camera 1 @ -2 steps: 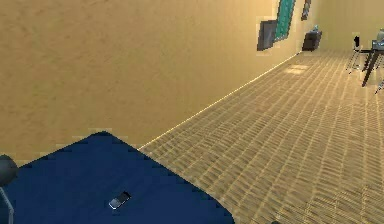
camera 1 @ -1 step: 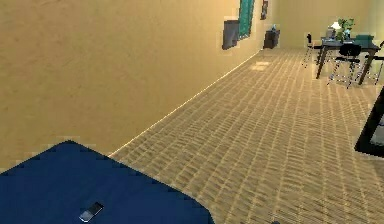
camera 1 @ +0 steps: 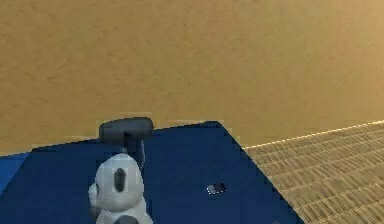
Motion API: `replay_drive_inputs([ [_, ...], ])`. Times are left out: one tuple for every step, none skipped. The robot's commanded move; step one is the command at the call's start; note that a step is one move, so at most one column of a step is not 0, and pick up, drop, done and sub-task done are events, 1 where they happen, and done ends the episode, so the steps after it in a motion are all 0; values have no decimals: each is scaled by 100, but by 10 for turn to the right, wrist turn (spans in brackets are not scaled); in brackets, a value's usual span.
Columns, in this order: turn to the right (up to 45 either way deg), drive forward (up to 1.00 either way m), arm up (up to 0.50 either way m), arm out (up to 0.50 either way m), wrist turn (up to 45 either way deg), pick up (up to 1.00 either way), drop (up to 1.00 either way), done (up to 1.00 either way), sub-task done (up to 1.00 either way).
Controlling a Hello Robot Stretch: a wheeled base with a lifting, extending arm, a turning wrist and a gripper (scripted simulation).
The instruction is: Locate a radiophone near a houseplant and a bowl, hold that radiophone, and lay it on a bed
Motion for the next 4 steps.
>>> replay_drive_inputs([
  [-450,0,0,0,0,0,0,0,0],
  [-450,0,0,0,0,0,0,0,0],
  [-60,0,0,0,0,0,0,0,0],
  [0,0,0,48,0,0,0,0,0],
])
